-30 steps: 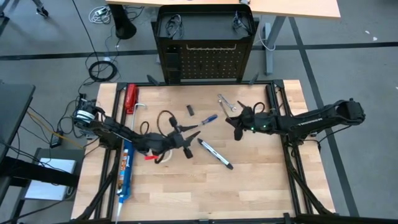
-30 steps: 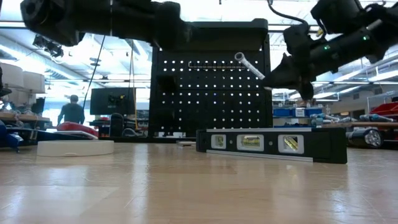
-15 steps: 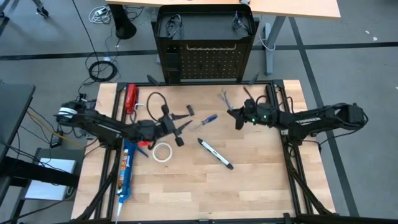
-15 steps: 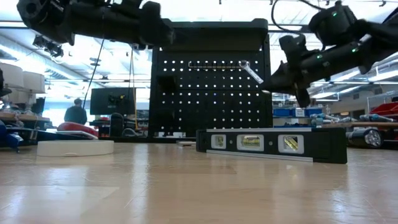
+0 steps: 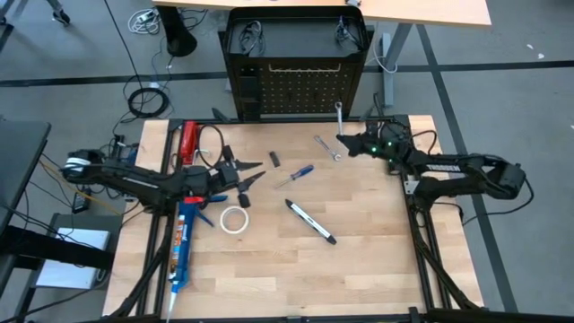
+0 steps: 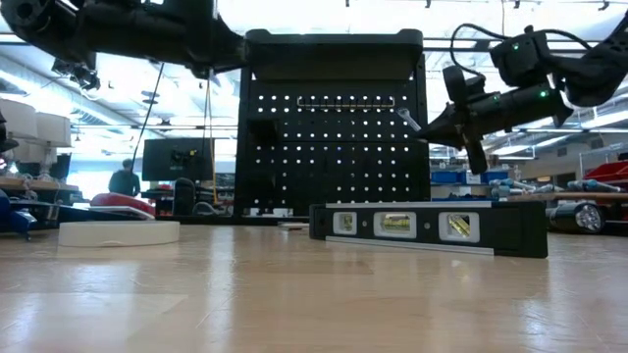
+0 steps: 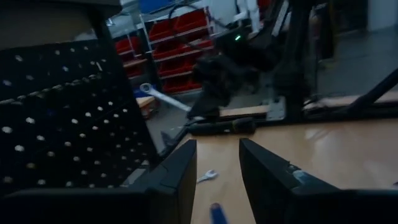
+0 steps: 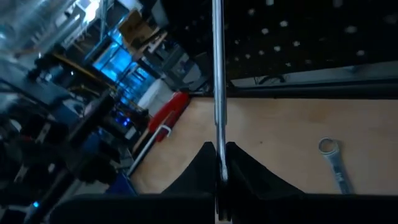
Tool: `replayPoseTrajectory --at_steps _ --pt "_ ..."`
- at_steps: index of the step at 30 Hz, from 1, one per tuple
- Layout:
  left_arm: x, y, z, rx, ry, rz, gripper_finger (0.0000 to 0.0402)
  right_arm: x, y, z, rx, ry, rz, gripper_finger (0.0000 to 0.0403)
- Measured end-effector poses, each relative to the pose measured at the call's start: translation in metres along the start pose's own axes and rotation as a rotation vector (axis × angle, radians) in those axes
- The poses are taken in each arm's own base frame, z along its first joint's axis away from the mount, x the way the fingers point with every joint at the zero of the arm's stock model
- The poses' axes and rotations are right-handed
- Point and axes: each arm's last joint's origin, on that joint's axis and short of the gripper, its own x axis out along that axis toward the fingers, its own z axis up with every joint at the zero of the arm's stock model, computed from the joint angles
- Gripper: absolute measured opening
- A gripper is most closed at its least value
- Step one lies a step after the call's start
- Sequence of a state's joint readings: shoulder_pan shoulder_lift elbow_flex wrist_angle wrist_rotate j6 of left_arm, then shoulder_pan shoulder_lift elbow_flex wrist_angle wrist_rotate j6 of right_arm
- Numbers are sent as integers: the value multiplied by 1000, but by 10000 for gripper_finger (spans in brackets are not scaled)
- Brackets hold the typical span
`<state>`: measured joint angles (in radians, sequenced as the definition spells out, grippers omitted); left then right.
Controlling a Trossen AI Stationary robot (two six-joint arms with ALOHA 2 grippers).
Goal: Hang tools onto peg board
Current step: Hang the bottom wrench onto the black pegboard
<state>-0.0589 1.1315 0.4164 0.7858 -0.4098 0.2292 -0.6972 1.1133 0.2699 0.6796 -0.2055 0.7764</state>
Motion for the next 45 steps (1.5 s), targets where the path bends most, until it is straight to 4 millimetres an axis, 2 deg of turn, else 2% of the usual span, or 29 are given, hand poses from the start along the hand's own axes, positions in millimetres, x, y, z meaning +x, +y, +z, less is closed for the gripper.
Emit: replayPoseTrajectory --at_steps 7,12,17,33,40,45 --pt "-4 1 -2 -11 3 -24 126 -8 -16 21 58 -19 42 22" --pt "-3 0 -4 9 18 -25 126 -10 -36 28 93 9 15 22" --pt "-2 2 -5 16 24 -14 126 -3 -57 25 117 47 -1 22" --pt "-2 2 -8 11 55 -17 126 20 -83 13 155 10 89 22" --pt "-2 2 -9 3 61 -16 126 22 -91 5 178 5 88 22" --pt "-2 2 -9 4 68 -13 126 11 -91 0 176 -55 144 22"
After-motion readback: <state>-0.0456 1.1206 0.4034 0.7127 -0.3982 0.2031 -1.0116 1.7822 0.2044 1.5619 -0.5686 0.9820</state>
